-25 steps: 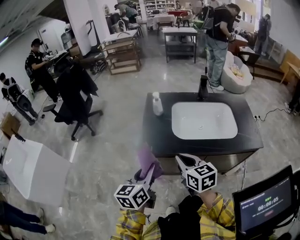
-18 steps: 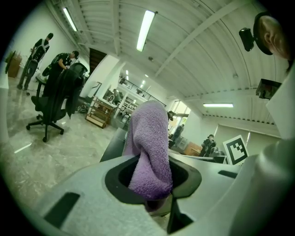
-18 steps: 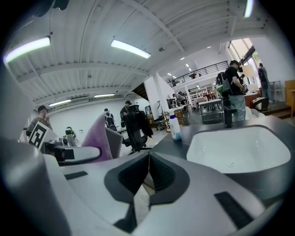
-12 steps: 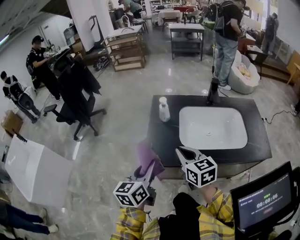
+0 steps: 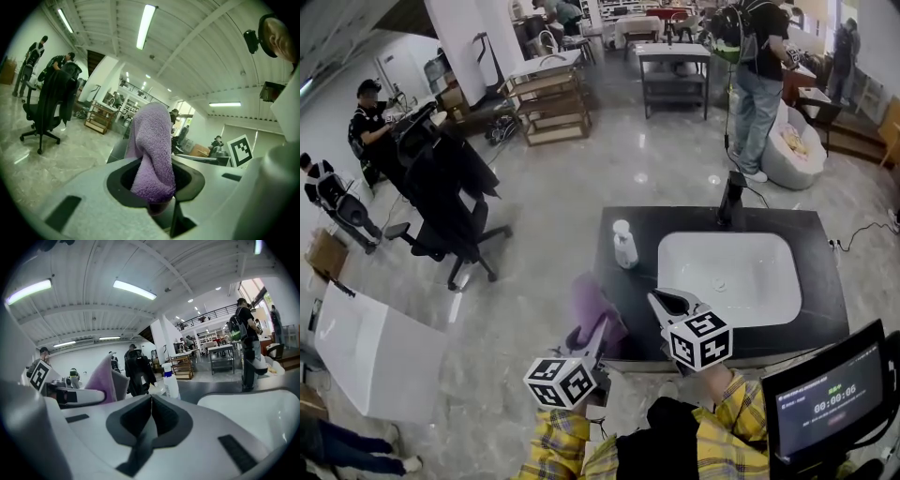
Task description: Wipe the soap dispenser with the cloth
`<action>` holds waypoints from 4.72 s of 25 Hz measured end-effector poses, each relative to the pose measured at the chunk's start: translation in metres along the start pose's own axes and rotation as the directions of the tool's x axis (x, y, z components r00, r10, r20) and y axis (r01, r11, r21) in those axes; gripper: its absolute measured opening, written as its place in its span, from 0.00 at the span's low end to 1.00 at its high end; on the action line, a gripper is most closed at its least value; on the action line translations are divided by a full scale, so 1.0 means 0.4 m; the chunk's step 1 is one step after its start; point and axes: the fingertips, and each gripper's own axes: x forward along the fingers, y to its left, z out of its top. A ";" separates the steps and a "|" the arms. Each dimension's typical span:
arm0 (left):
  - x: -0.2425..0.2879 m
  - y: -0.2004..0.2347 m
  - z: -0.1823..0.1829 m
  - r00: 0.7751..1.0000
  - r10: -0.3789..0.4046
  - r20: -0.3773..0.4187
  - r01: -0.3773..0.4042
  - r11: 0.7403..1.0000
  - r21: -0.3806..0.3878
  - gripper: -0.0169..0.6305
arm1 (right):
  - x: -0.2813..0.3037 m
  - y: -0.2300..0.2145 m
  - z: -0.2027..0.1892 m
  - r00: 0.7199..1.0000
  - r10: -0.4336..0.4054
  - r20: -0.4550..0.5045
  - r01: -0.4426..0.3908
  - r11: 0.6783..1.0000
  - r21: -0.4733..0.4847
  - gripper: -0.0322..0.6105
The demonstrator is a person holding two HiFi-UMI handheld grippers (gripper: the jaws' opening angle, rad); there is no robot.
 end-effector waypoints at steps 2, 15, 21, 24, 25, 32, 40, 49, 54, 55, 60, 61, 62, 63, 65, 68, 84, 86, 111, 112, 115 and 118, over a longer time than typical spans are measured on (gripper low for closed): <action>0.031 0.008 0.014 1.000 0.002 -0.002 -0.002 1.000 -0.006 0.15 | 0.021 -0.024 0.023 1.000 0.005 0.006 -0.005 1.000 -0.003 0.06; 0.194 0.062 0.063 0.999 0.036 0.005 -0.036 0.999 -0.001 0.15 | 0.117 -0.139 0.093 0.999 0.036 0.029 -0.035 0.999 -0.026 0.06; 0.240 0.090 0.086 1.000 0.017 0.011 -0.017 1.000 0.001 0.15 | 0.151 -0.162 0.112 0.999 0.029 0.037 -0.028 0.999 -0.027 0.06; 0.263 0.103 0.102 1.000 -0.011 -0.001 0.011 1.000 0.003 0.15 | 0.167 -0.172 0.120 0.999 0.010 0.038 -0.010 1.000 -0.019 0.06; 0.271 0.108 0.107 1.000 -0.023 -0.008 0.023 1.000 -0.001 0.15 | 0.172 -0.175 0.125 0.999 0.001 0.040 0.000 1.000 -0.017 0.06; 0.325 0.135 0.149 0.995 -0.090 -0.052 0.090 0.996 0.008 0.15 | 0.206 -0.184 0.174 0.996 -0.058 0.074 0.060 0.998 -0.015 0.06; 0.363 0.147 0.146 0.984 -0.141 -0.107 0.144 0.989 0.026 0.15 | 0.235 -0.199 0.182 0.990 -0.111 0.087 0.111 0.994 -0.002 0.06; 0.417 0.157 0.093 0.974 -0.131 -0.188 0.146 0.987 0.072 0.15 | 0.255 -0.230 0.173 0.987 -0.141 0.076 0.141 0.990 0.016 0.06; 0.428 0.179 0.052 0.967 -0.130 -0.221 0.141 0.989 0.038 0.15 | 0.273 -0.234 0.162 0.987 -0.145 0.062 0.144 0.989 0.022 0.06; 0.430 0.183 0.043 0.965 -0.130 -0.228 0.140 0.990 0.031 0.15 | 0.276 -0.233 0.160 0.988 -0.143 0.060 0.142 0.990 0.023 0.06; 0.445 0.201 0.001 0.954 -0.120 -0.275 0.125 0.992 0.002 0.15 | 0.292 -0.234 0.152 0.990 -0.133 0.042 0.132 0.991 0.026 0.06; 0.447 0.206 -0.006 0.951 -0.117 -0.285 0.122 0.993 -0.001 0.15 | 0.295 -0.235 0.149 0.991 -0.132 0.038 0.131 0.991 0.025 0.06; 0.448 0.210 -0.012 0.949 -0.115 -0.294 0.119 0.993 -0.004 0.15 | 0.299 -0.236 0.146 0.991 -0.131 0.034 0.130 0.991 0.025 0.06; 0.449 0.214 -0.018 0.946 -0.113 -0.303 0.117 0.993 -0.005 0.15 | 0.301 -0.237 0.143 0.991 -0.130 0.030 0.130 0.991 0.026 0.06; 0.451 0.222 -0.030 0.940 -0.109 -0.324 0.114 0.993 -0.005 0.15 | 0.306 -0.239 0.138 0.991 -0.129 0.025 0.128 0.991 0.029 0.06; 0.449 0.235 -0.048 0.924 -0.107 -0.366 0.112 0.994 -0.007 0.15 | 0.316 -0.238 0.133 0.992 -0.124 0.018 0.124 0.992 0.033 0.06; 0.440 0.280 -0.119 0.839 -0.055 -0.542 0.111 0.991 0.072 0.15 | 0.350 -0.236 0.122 0.996 -0.087 -0.009 0.087 0.996 0.028 0.06; 0.440 0.283 -0.122 0.834 -0.057 -0.548 0.113 0.991 0.068 0.15 | 0.352 -0.236 0.122 0.997 -0.082 -0.012 0.082 0.996 0.025 0.06; 0.332 0.283 0.000 0.934 -0.049 -0.355 0.066 0.997 0.035 0.15 | 0.346 -0.201 0.152 0.960 0.279 -0.030 -0.277 0.921 -0.274 0.08; 0.327 0.285 0.009 0.940 -0.047 -0.339 0.059 0.998 0.024 0.15 | 0.350 -0.201 0.148 0.952 0.302 -0.059 -0.306 0.906 -0.292 0.21; 0.313 0.289 0.019 0.948 -0.039 -0.315 0.043 0.999 0.006 0.15 | 0.365 -0.196 0.130 0.918 0.374 -0.129 -0.396 0.865 -0.309 0.41; 0.306 0.285 0.016 0.949 -0.034 -0.315 0.038 0.999 0.007 0.15 | 0.382 -0.180 0.114 0.879 0.443 -0.176 -0.476 0.817 -0.325 0.41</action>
